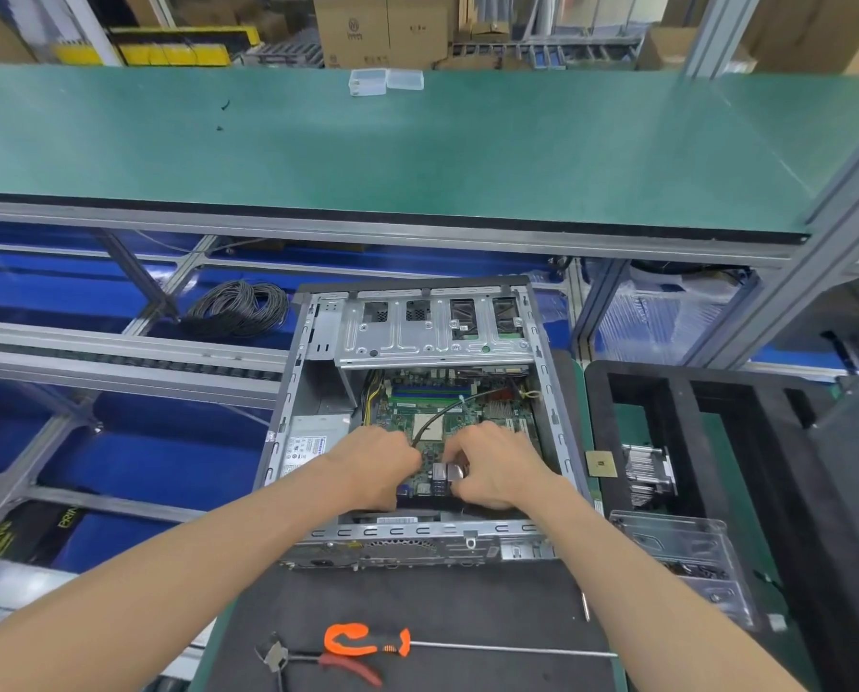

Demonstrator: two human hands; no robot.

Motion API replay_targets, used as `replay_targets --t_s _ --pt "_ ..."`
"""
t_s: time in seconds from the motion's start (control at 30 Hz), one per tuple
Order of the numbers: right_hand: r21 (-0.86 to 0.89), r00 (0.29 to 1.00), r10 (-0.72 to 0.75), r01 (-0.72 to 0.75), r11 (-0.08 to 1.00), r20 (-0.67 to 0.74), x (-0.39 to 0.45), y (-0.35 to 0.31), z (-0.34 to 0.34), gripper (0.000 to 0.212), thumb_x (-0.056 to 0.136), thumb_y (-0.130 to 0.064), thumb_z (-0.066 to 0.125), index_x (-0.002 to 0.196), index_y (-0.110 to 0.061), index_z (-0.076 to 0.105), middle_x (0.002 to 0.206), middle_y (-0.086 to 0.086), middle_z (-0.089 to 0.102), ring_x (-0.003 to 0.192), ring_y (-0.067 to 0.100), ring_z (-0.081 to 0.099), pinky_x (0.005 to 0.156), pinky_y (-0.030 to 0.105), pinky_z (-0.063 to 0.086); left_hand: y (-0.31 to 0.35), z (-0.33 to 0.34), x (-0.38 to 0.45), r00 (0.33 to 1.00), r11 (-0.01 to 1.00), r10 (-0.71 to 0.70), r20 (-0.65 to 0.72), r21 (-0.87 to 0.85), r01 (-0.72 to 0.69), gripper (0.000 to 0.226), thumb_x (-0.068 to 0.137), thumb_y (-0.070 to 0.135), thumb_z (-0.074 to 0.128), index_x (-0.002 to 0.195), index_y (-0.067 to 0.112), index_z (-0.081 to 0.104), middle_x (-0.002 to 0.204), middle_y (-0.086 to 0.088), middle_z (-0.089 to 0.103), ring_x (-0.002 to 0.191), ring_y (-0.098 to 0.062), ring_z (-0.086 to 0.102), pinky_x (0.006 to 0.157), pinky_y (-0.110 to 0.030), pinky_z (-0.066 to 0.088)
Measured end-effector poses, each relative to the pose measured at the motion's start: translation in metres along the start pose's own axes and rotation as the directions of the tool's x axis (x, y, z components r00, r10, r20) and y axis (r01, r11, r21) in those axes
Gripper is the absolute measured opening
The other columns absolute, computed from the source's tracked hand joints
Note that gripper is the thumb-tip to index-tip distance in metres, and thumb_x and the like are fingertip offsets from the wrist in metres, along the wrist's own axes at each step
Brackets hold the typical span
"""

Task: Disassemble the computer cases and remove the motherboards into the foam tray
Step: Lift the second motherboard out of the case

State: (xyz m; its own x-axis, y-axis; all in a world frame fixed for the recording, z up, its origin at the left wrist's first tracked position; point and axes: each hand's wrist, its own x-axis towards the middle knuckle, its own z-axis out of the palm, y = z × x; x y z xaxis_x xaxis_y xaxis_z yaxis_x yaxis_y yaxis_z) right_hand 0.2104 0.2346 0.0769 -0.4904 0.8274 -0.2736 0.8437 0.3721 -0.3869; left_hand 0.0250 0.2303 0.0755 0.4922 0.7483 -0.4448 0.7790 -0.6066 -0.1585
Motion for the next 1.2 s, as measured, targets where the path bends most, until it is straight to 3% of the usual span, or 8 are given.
replay_targets --t_s 0.1,0.27,0.43,0.57,0.77,1.03,1.1,1.2 --pt "0.063 0.999 0.039 -0.038 0.997 -0.011 -0.003 -0.001 -0.001 0.017 0.072 -0.023 0.059 0.086 -0.031 0.065 0.089 -0.008 0.066 0.086 0.021 0.060 0.071 0.034 0.048 -0.001 0.005 -0.004 0.997 1.000 -0.017 -0.078 -0.020 0.016 0.024 0.078 0.025 0.069 0.097 0.012 0.063 0.084 -0.006 0.059 0.080 -0.027 0.056 0.065 -0.033 0.038" --pt "0.202 0.995 0.103 -0.100 0.974 -0.002 -0.007 -0.002 -0.006 0.013 0.069 -0.012 0.066 0.078 -0.021 0.069 0.080 -0.003 0.067 0.080 0.020 0.062 0.073 0.035 0.056 0.004 0.010 -0.002 0.986 0.991 -0.055 -0.156 -0.127 0.035 0.047 0.074 0.017 0.074 0.112 0.013 0.047 0.089 -0.005 0.046 0.087 -0.022 0.039 0.057 -0.035 0.037" --pt "0.266 0.973 0.231 -0.216 0.939 -0.023 -0.012 -0.005 0.000 0.022 0.072 -0.009 0.077 0.094 -0.011 0.073 0.095 0.004 0.070 0.094 0.020 0.060 0.077 0.030 0.052 0.003 0.005 -0.006 0.993 0.984 -0.060 -0.104 -0.174 0.041 0.025 0.074 0.014 0.070 0.091 0.020 0.053 0.086 0.001 0.052 0.078 -0.022 0.052 0.057 -0.033 0.038" --pt "0.223 0.943 0.321 -0.295 0.929 -0.092 -0.016 -0.015 0.001 0.024 0.072 -0.003 0.069 0.096 -0.001 0.073 0.098 0.016 0.071 0.094 0.028 0.066 0.079 0.042 0.060 0.000 0.000 -0.008 0.993 0.975 -0.074 -0.087 -0.216 0.054 0.023 0.071 0.019 0.075 0.085 0.023 0.057 0.088 0.004 0.058 0.078 -0.020 0.058 0.060 -0.030 0.044" --pt "0.286 0.924 0.368 -0.326 0.901 -0.106 -0.017 -0.016 -0.001 0.018 0.077 -0.002 0.064 0.089 -0.009 0.075 0.101 0.010 0.069 0.100 0.025 0.061 0.078 0.033 0.057 -0.001 -0.002 -0.008 0.994 0.970 -0.098 -0.056 -0.227 0.083 0.024 0.070 0.013 0.077 0.084 0.022 0.060 0.090 0.003 0.061 0.080 -0.020 0.061 0.064 -0.031 0.048" --pt "0.618 0.841 0.539 -0.395 0.680 -0.056 -0.009 -0.012 0.000 0.028 0.083 0.005 0.055 0.081 -0.014 0.075 0.093 0.001 0.069 0.052 0.005 0.058 0.044 0.016 0.045 0.010 -0.002 0.001 0.994 0.978 -0.103 0.041 -0.177 0.108 0.018 0.082 -0.003 0.064 0.085 0.013 0.057 0.082 -0.004 0.049 0.073 -0.028 0.059 0.064 -0.039 0.055" --pt "0.565 0.818 0.569 -0.430 0.704 -0.085 -0.006 -0.009 -0.002 0.021 0.084 -0.001 0.058 0.085 -0.012 0.076 0.094 0.004 0.071 0.062 0.011 0.063 0.050 0.022 0.053 0.010 -0.002 0.002 0.995 0.979 -0.093 0.044 -0.177 0.099 0.018 0.082 -0.002 0.064 0.084 0.014 0.056 0.077 -0.002 0.044 0.065 -0.024 0.054 0.056 -0.035 0.047" --pt "0.195 0.876 0.480 -0.464 0.864 -0.042 -0.008 -0.005 -0.004 0.014 0.082 -0.013 0.060 0.094 -0.011 0.067 0.085 0.005 0.066 0.073 0.022 0.065 0.068 0.035 0.060 0.008 -0.001 0.001 0.995 0.980 -0.093 0.033 -0.173 0.098 0.019 0.079 0.001 0.066 0.081 0.016 0.054 0.078 -0.002 0.048 0.064 -0.023 0.055 0.055 -0.034 0.043"
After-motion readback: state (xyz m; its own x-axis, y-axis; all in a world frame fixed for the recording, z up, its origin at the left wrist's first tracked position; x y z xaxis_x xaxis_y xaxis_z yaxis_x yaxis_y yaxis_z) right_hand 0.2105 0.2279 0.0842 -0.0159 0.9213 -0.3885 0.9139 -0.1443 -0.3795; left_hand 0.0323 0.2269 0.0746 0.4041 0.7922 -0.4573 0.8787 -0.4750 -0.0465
